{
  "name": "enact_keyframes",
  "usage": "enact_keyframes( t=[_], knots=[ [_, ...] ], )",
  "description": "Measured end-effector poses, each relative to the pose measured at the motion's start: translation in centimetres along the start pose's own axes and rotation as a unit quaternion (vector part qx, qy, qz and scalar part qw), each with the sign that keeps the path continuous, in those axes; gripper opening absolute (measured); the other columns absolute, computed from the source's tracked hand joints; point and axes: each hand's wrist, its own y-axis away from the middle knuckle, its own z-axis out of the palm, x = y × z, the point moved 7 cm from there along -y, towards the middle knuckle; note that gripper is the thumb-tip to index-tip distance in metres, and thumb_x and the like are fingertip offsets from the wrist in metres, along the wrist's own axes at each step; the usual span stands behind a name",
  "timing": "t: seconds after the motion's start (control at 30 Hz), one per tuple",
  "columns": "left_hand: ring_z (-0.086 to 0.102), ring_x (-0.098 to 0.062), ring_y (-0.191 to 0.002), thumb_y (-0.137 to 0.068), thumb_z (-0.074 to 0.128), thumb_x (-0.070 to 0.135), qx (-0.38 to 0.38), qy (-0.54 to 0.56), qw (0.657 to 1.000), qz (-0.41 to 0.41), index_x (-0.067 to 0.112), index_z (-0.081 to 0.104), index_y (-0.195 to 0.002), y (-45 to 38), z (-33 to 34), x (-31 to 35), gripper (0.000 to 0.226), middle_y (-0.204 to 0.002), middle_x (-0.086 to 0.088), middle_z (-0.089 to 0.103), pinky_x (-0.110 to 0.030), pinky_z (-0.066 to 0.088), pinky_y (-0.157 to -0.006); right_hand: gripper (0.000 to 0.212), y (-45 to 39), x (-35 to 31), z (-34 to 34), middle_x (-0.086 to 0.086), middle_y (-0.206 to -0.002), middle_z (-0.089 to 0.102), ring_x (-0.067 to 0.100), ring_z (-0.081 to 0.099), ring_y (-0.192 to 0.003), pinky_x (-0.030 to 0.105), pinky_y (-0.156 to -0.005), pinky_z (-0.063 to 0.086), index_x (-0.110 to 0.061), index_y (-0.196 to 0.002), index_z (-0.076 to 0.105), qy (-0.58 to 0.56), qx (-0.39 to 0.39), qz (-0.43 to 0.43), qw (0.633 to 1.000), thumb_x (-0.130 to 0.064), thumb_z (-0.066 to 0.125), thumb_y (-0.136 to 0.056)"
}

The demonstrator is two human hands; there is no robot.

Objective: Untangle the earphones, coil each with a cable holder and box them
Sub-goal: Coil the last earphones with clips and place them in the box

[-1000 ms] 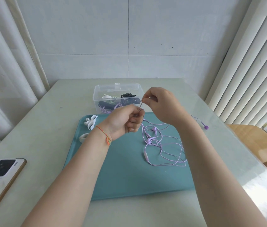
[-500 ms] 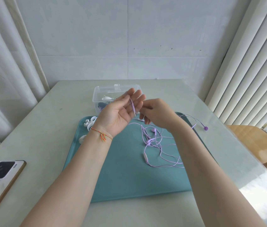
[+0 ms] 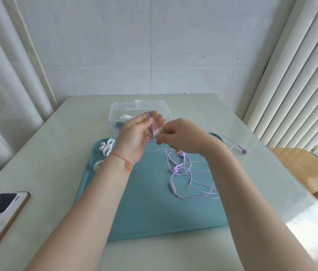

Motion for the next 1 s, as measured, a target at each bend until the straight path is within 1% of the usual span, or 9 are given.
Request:
enact_keyframes(
  t=[0.07,0.17,0.3,0.37,0.47,0.6,0.73,0.9,1.0],
  knots=[
    [0.068,-0.009,-0.065,-0.098,0.042,-0.002,0.002,-0.062,0.998,-0.016,0.006,0.063,-0.098,0.1,0.1,-0.4,0.023,-0.075,-0.001,0.073,-0.019,0.051,-0.064,0.019,-0.2,0.1,-0.7,-0.003,-0.057,0.049,0.019,0.051,-0.053,0.026,-0.055,0.045,-0.014,-0.076,0.065,-0.008,0.040,-0.002,0.999,-0.026,0.059,-0.090],
    [0.063,-0.011,-0.055,-0.097,0.041,-0.005,-0.016,-0.081,0.995,-0.049,0.002,0.063,-0.092,0.0,0.3,-1.0,0.024,-0.063,-0.002,0.068,-0.022,0.053,-0.064,0.019,-0.4,0.8,-2.0,-0.006,-0.059,0.049,0.017,0.047,-0.058,0.037,-0.063,0.052,-0.012,-0.081,0.068,-0.035,0.102,0.007,0.994,-0.025,0.056,-0.090],
    [0.046,-0.013,-0.045,-0.097,0.042,0.000,-0.059,-0.104,0.987,-0.111,0.000,0.064,-0.090,0.6,1.3,-2.0,0.024,-0.057,-0.004,0.054,-0.036,0.048,-0.081,0.016,-0.4,1.2,-2.5,-0.013,-0.068,0.062,0.000,0.049,-0.055,0.022,-0.061,0.046,-0.014,-0.085,0.068,-0.043,0.128,0.000,0.991,-0.021,0.054,-0.091],
    [0.037,-0.014,-0.044,-0.098,0.040,0.006,-0.071,-0.098,0.983,-0.136,0.000,0.064,-0.087,0.9,1.7,-2.3,0.027,-0.056,-0.004,0.047,-0.040,0.048,-0.087,0.012,-0.6,1.3,-2.5,-0.014,-0.066,0.063,-0.004,0.049,-0.052,0.018,-0.057,0.041,-0.016,-0.083,0.065,-0.044,0.141,-0.009,0.989,-0.020,0.057,-0.091],
    [0.032,-0.012,-0.044,-0.099,0.038,0.016,-0.090,-0.053,0.978,-0.179,0.001,0.062,-0.086,1.3,2.0,-2.5,0.032,-0.056,-0.001,0.040,-0.043,0.048,-0.094,0.008,-0.7,1.6,-2.9,-0.009,-0.061,0.050,0.006,0.045,-0.054,0.025,-0.057,0.040,-0.016,-0.084,0.063,-0.042,0.175,-0.014,0.984,-0.020,0.059,-0.091],
    [0.030,-0.009,-0.045,-0.097,0.044,0.018,-0.127,0.020,0.970,-0.205,0.008,0.060,-0.083,1.8,2.7,-2.1,0.023,-0.059,0.003,0.033,-0.040,0.048,-0.096,0.013,-1.0,1.9,-2.8,-0.007,-0.058,0.048,0.006,0.039,-0.048,0.022,-0.052,0.034,-0.013,-0.086,0.068,-0.077,0.190,-0.018,0.979,-0.016,0.056,-0.092],
    [0.032,-0.007,-0.046,-0.091,0.047,0.020,-0.166,0.094,0.961,-0.198,0.011,0.063,-0.084,1.6,2.9,-1.7,0.021,-0.059,0.006,0.035,-0.035,0.054,-0.087,0.021,-1.5,2.5,-1.1,-0.001,-0.054,0.043,0.019,0.044,-0.056,0.027,-0.052,0.032,-0.005,-0.087,0.066,-0.090,0.143,0.001,0.986,-0.019,0.052,-0.095],
    [0.030,-0.006,-0.047,-0.092,0.048,0.015,-0.165,0.049,0.962,-0.210,0.009,0.064,-0.086,2.1,3.0,-1.9,0.019,-0.060,0.005,0.033,-0.029,0.057,-0.070,0.021,-1.4,2.3,-1.7,0.002,-0.059,0.046,0.016,0.038,-0.053,0.025,-0.051,0.032,-0.020,-0.075,0.065,-0.123,0.199,-0.012,0.972,-0.017,0.053,-0.093],
    [0.031,-0.006,-0.046,-0.098,0.044,0.015,-0.143,0.009,0.966,-0.217,0.008,0.061,-0.091,1.9,2.5,-2.3,0.020,-0.060,0.006,0.034,-0.033,0.055,-0.082,0.020,-1.1,2.4,-2.8,-0.003,-0.055,0.043,0.013,0.034,-0.049,0.024,-0.047,0.030,-0.018,-0.079,0.068,-0.119,0.241,-0.019,0.963,-0.017,0.054,-0.092]
  ],
)
